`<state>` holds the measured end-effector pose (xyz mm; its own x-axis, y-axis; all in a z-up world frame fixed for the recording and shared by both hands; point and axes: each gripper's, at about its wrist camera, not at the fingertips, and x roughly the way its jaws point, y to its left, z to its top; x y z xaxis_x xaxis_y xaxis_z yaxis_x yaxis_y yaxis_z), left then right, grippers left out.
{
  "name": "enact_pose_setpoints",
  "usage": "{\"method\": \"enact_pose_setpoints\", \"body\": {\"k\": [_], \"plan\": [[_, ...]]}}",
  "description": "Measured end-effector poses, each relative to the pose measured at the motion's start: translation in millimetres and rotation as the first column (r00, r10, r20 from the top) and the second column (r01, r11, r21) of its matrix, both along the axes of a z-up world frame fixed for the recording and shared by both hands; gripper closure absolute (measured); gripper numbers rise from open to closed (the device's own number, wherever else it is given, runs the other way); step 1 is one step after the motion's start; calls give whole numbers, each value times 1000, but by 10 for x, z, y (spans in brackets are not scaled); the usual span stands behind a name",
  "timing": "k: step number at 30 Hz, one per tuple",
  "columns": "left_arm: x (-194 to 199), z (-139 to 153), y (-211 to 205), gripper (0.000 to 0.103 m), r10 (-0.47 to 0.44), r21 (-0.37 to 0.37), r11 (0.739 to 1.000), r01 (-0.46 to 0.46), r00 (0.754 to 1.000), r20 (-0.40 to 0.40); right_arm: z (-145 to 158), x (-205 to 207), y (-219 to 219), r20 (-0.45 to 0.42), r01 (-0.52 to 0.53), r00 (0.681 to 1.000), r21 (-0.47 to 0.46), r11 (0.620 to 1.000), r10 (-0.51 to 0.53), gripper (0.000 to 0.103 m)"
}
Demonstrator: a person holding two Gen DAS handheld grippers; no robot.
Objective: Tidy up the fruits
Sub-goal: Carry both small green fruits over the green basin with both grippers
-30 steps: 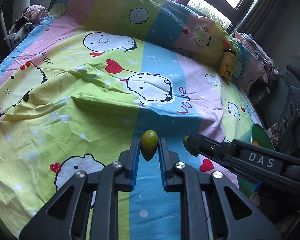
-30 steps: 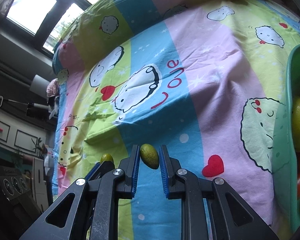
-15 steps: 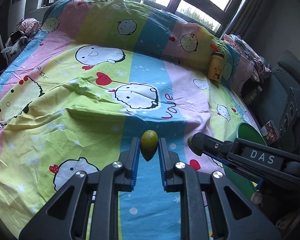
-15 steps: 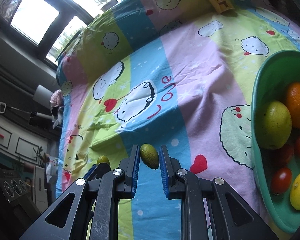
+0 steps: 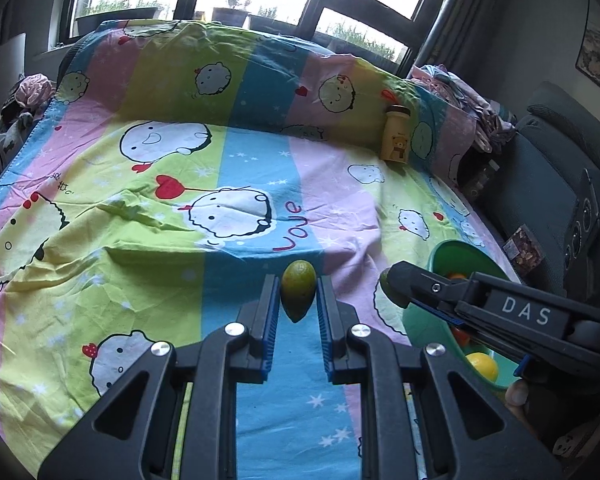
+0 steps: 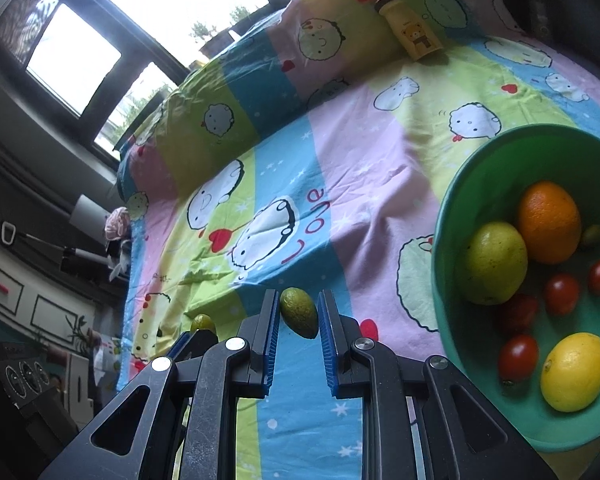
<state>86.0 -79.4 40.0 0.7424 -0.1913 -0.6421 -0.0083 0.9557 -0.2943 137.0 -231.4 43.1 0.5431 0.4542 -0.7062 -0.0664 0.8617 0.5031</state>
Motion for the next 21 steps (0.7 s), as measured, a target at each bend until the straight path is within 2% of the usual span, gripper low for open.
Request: {"method": "enact_pose_setpoints", "body": {"k": [4,8,11,17,21], "plan": [[77,83,-201,85,-28,-6,1000,28,999,21,118,-63,-198,39,51,998,24,998,-52,81],[224,119,-513,85,-70,81,994,69,997,17,201,-143,-405,71,122,990,21,992,-123,81],[336,127,-760,85,-132,109,986,129,991,21,234,-173,-594,82,180,980,32,983,-182,81],[531,91,-1165,85,-274,58,961,272,962,19,242,-217,-1071,83,319,943,36,947,-321,81],[551,29,-1352,85,-334,30,942,334,942,9,219,-273,-1375,69,432,899,9,902,-432,81]]}}
